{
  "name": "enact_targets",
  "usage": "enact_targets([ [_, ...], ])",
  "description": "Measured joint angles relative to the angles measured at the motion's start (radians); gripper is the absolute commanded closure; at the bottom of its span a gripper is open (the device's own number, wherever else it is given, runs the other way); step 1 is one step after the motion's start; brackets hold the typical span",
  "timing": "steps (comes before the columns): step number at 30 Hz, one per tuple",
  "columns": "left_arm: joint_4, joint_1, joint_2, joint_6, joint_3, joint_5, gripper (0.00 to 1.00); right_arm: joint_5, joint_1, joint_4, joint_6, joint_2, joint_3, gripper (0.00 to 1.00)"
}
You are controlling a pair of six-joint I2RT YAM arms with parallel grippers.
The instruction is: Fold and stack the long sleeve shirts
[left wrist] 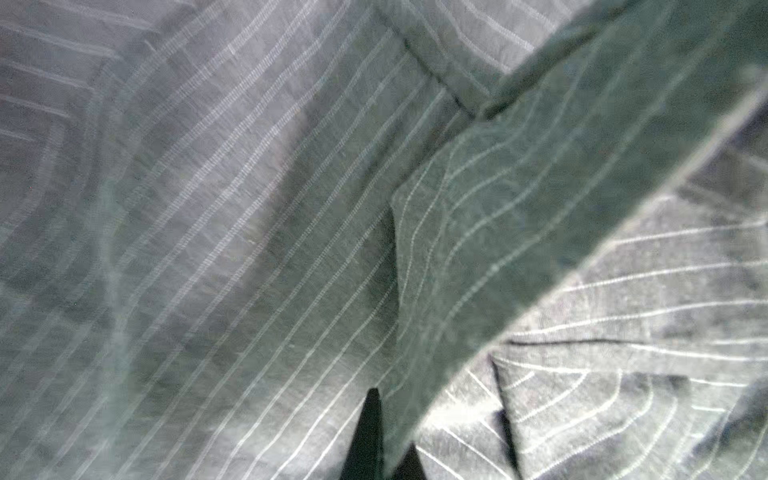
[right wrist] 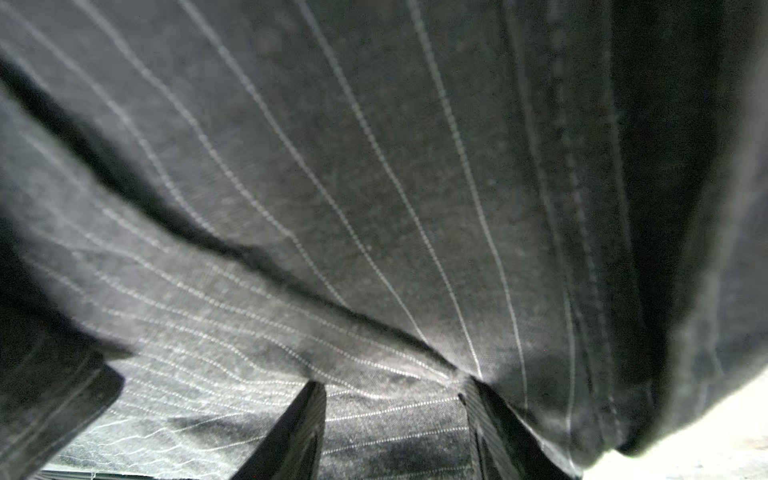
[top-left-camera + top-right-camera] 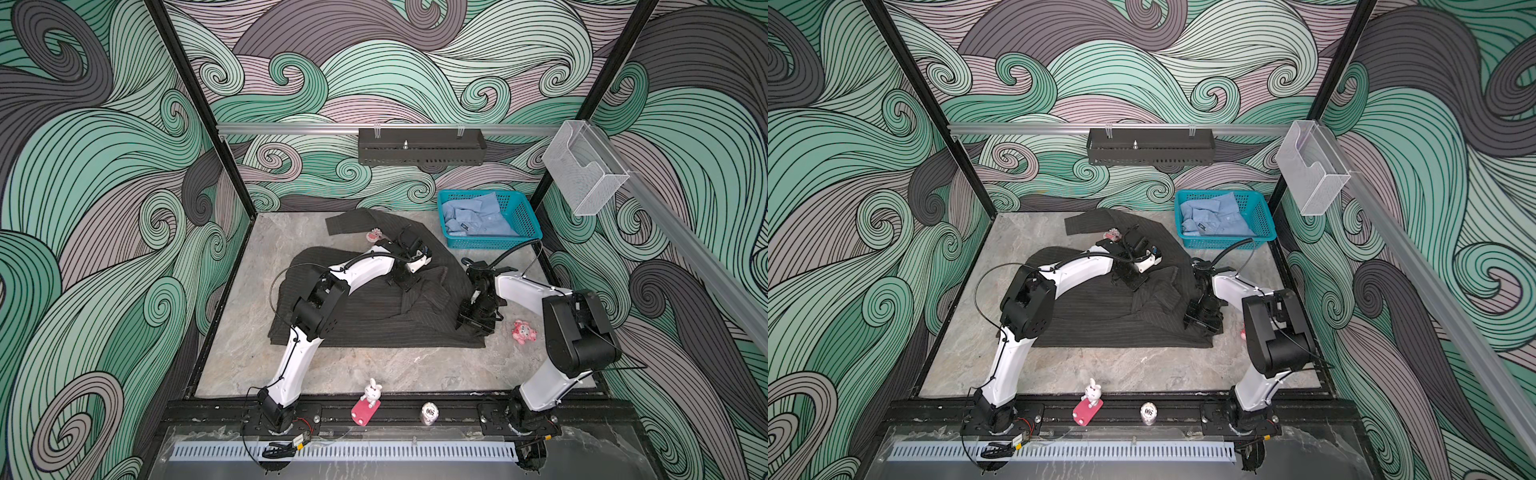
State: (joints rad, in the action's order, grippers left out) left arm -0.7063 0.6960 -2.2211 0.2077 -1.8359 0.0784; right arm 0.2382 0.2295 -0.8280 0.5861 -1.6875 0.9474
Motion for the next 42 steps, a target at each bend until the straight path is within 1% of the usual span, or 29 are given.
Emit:
enact_targets([
  [4,0.011,-0.002,0.06,0.03,0.012,-0.079,1.0,0.002,-0.002,0.001,-0.002,0.0,-0.001,0.45],
  [7,0.064,-0.01,0.182,0.071,0.07,-0.143,1.0,0.004,-0.003,0.002,-0.002,0.0,-0.002,0.45],
  [12,0.224,-0.015,0.4,0.156,0.199,-0.214,1.0,0.005,-0.004,0.003,-0.002,0.0,-0.003,0.45],
  [14,0.285,-0.015,0.45,0.185,0.257,-0.236,1.0,0.006,-0.005,0.005,-0.002,0.0,-0.005,0.45],
  [16,0.346,-0.015,0.494,0.214,0.346,-0.246,1.0,0.006,-0.005,0.006,-0.002,0.004,-0.008,0.45],
  [19,0.417,-0.015,0.56,0.259,0.518,-0.238,1.0,0.006,-0.005,0.01,-0.002,0.008,-0.011,0.46],
  [23,0.459,-0.012,0.675,0.332,0.742,-0.165,1.0,0.008,-0.005,0.012,-0.003,0.012,-0.013,0.46],
  [25,0.451,0.001,0.731,0.357,0.809,-0.124,1.0,0.008,-0.005,0.014,-0.003,0.016,-0.017,0.46],
  [27,0.423,0.023,0.772,0.366,0.829,-0.093,0.99,0.009,-0.005,0.014,-0.006,0.023,-0.023,0.46],
  [28,0.404,0.04,0.79,0.365,0.829,-0.08,0.97,0.01,-0.005,0.012,-0.007,0.026,-0.025,0.46],
  [31,0.344,0.097,0.82,0.346,0.82,-0.042,0.86,0.011,-0.005,0.004,-0.009,0.033,-0.025,0.45],
  [33,0.299,0.131,0.821,0.311,0.819,-0.026,0.79,0.015,-0.005,-0.005,-0.01,0.047,-0.025,0.45],
  [35,0.248,0.155,0.816,0.261,0.819,-0.02,0.74,0.017,-0.005,-0.018,-0.011,0.071,-0.023,0.45],
  [36,0.217,0.163,0.815,0.23,0.819,-0.02,0.69,0.017,-0.005,-0.028,-0.011,0.087,-0.018,0.44],
  [37,0.19,0.166,0.813,0.194,0.818,-0.027,0.62,0.017,-0.005,-0.037,-0.013,0.101,-0.011,0.44],
  [39,0.145,0.166,0.809,0.117,0.812,-0.058,0.57,0.016,-0.005,-0.053,-0.016,0.123,0.008,0.44],
  [42,0.07,0.16,0.809,-0.05,0.774,-0.159,0.52,0.017,-0.005,-0.063,-0.022,0.141,0.034,0.44],
])
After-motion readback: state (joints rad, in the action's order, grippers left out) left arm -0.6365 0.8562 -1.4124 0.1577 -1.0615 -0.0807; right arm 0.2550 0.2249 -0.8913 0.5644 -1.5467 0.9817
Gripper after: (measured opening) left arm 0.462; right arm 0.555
